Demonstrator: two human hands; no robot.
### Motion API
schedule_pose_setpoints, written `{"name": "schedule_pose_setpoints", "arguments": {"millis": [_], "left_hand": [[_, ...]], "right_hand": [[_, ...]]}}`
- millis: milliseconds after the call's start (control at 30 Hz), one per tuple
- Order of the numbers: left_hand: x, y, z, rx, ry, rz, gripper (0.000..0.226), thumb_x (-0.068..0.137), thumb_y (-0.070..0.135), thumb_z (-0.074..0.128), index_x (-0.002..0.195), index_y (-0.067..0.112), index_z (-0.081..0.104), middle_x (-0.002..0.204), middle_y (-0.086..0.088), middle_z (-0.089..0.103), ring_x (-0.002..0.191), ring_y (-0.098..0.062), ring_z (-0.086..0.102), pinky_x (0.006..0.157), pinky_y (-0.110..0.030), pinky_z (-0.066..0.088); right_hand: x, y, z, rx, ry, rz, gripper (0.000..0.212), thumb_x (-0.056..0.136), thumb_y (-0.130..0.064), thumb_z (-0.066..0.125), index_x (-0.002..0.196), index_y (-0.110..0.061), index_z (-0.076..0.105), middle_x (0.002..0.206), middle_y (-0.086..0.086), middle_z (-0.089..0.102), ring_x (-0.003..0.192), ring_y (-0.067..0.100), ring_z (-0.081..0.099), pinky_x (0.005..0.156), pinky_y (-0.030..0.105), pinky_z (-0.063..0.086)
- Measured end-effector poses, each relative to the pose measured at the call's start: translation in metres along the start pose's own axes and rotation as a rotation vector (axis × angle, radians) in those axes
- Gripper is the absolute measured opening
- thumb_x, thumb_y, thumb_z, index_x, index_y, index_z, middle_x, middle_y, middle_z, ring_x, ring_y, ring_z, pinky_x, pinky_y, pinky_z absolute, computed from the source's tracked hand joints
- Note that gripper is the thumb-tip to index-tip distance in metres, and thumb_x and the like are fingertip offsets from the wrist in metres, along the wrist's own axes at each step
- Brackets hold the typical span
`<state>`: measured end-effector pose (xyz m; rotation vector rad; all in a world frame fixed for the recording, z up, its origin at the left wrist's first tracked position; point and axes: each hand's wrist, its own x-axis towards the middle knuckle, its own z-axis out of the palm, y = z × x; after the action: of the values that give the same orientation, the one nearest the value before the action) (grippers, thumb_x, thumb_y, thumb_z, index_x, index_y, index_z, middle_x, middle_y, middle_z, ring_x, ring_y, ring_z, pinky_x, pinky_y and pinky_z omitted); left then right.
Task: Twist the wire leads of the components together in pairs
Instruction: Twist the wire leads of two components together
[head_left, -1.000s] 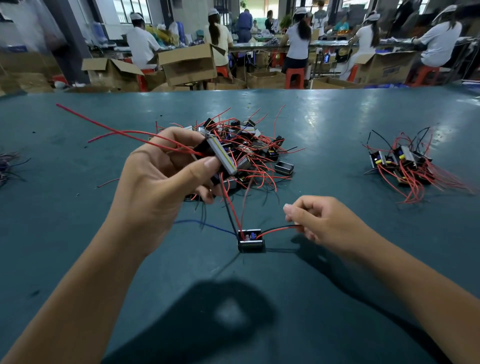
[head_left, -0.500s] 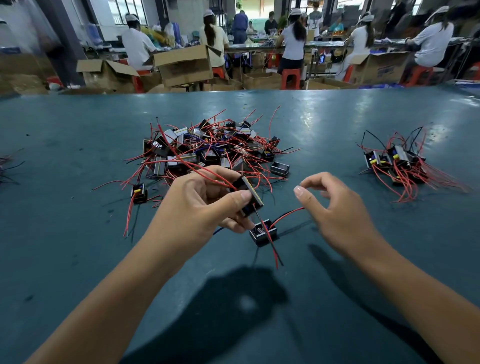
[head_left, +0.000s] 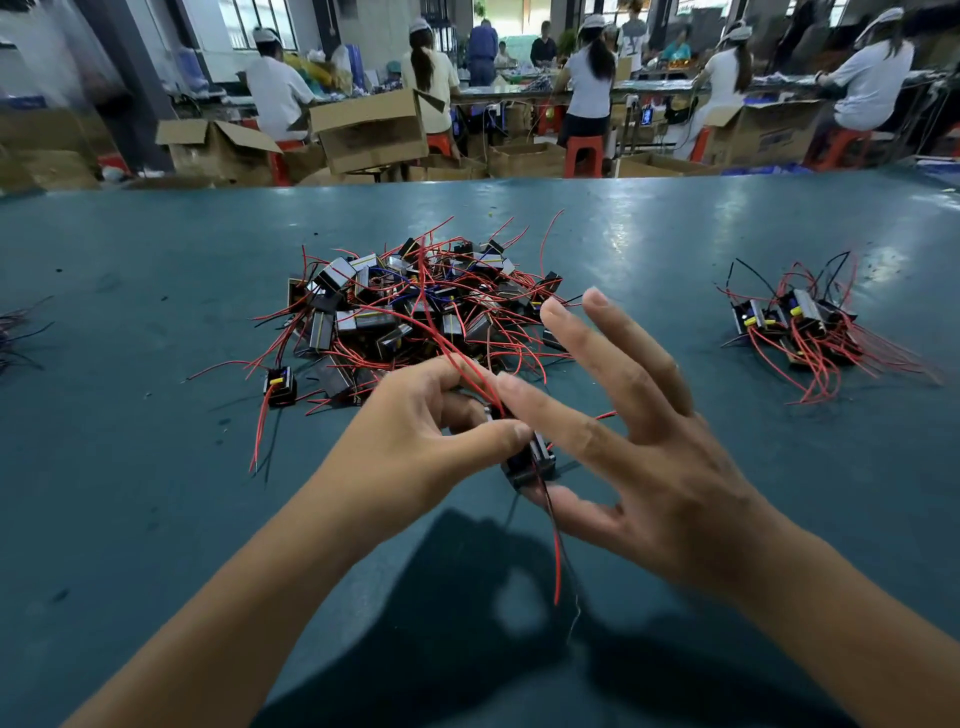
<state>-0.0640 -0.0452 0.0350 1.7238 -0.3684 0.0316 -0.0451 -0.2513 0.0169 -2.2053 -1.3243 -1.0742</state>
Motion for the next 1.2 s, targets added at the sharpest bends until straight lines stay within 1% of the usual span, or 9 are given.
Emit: {"name": "schedule_pose_setpoints", "arguments": {"millis": [133,333,467,667,767,867,933,1100,1200], "left_hand": [[-0.002,-0.003,0.005,0.046,-0.052,0.013,0.008,0.082,0.017,0.069,0.087,0.017,0.064,0.074,0.000,0.070,0.072,-0.014,0.061,0.073,-0.034,0.049],[-0.001,-0.003,0.006,0.096,-0.089,0.054,0.017,0.084,0.009,0.064,0.100,0.003,0.064,0.088,-0.018,0.071,0.083,-0.018,0.067,0.082,-0.047,0.055],[-0.001,-0.002,0.004,0.022,-0.121,0.031,0.024,0.082,0.014,0.066,0.105,0.015,0.067,0.087,0.002,0.072,0.085,-0.010,0.067,0.082,-0.026,0.052],[-0.001,-0.002,0.008,0.044,-0.118,0.002,0.026,0.084,0.018,0.063,0.110,0.017,0.068,0.086,0.003,0.072,0.086,-0.006,0.066,0.083,-0.023,0.052],[0.001,-0.002,0.008,0.075,-0.072,-0.013,0.026,0.087,0.025,0.061,0.110,0.014,0.067,0.085,0.001,0.076,0.081,-0.006,0.068,0.077,-0.018,0.051],[0.004,-0.002,-0.003,0.278,-0.003,0.046,0.021,0.089,0.033,0.060,0.104,0.021,0.068,0.086,0.004,0.077,0.080,-0.034,0.066,0.077,-0.050,0.055],[0.006,-0.003,-0.011,0.342,0.076,0.088,0.015,0.089,0.032,0.060,0.098,0.023,0.069,0.083,0.005,0.076,0.079,-0.036,0.065,0.076,-0.060,0.052],[-0.001,0.010,-0.020,0.519,0.499,0.538,0.010,0.093,0.014,0.059,0.089,0.017,0.068,0.073,0.006,0.068,0.067,-0.015,0.063,0.063,-0.035,0.051],[-0.021,0.021,0.007,0.748,0.443,0.890,0.010,0.093,0.008,0.058,0.092,0.013,0.067,0.078,0.003,0.064,0.068,-0.020,0.057,0.065,-0.036,0.047]], "right_hand": [[0.000,-0.006,0.000,-0.080,-0.022,-0.048,0.045,0.099,-0.037,0.059,0.138,-0.016,0.056,0.156,0.018,0.031,0.150,0.035,0.019,0.119,0.049,0.023],[-0.001,-0.004,0.004,-0.070,-0.065,-0.019,0.045,0.097,-0.029,0.063,0.135,-0.006,0.057,0.146,0.013,0.049,0.143,0.030,0.037,0.116,0.053,0.032],[-0.001,0.000,0.004,-0.038,-0.052,0.039,0.039,0.101,-0.032,0.057,0.133,-0.011,0.061,0.143,0.014,0.052,0.140,0.030,0.042,0.112,0.052,0.036],[-0.001,0.005,0.002,-0.062,-0.007,0.028,0.046,0.096,-0.045,0.060,0.112,-0.003,0.071,0.139,0.016,0.056,0.141,0.031,0.040,0.115,0.051,0.033],[-0.001,0.011,-0.002,-0.030,-0.026,0.068,0.052,0.089,-0.055,0.064,0.085,-0.004,0.068,0.104,0.010,0.070,0.116,0.029,0.062,0.103,0.046,0.045],[-0.004,0.022,-0.010,-0.057,-0.155,0.330,0.056,0.082,-0.074,0.053,0.078,-0.018,0.055,0.067,-0.008,0.054,0.065,0.022,0.056,0.061,0.033,0.043],[-0.007,0.034,-0.015,-0.121,-0.286,0.534,0.059,0.076,-0.084,0.044,0.077,-0.025,0.045,0.060,-0.012,0.045,0.058,0.020,0.047,0.054,0.031,0.035],[-0.018,0.069,-0.022,-0.186,-0.369,0.756,0.064,0.069,-0.086,0.032,0.080,-0.024,0.043,0.063,-0.010,0.050,0.067,0.027,0.056,0.057,0.034,0.038],[-0.027,0.082,-0.027,-0.161,-0.416,0.873,0.063,0.066,-0.087,0.034,0.083,-0.027,0.043,0.068,-0.007,0.057,0.066,0.019,0.056,0.061,0.037,0.045]]}}
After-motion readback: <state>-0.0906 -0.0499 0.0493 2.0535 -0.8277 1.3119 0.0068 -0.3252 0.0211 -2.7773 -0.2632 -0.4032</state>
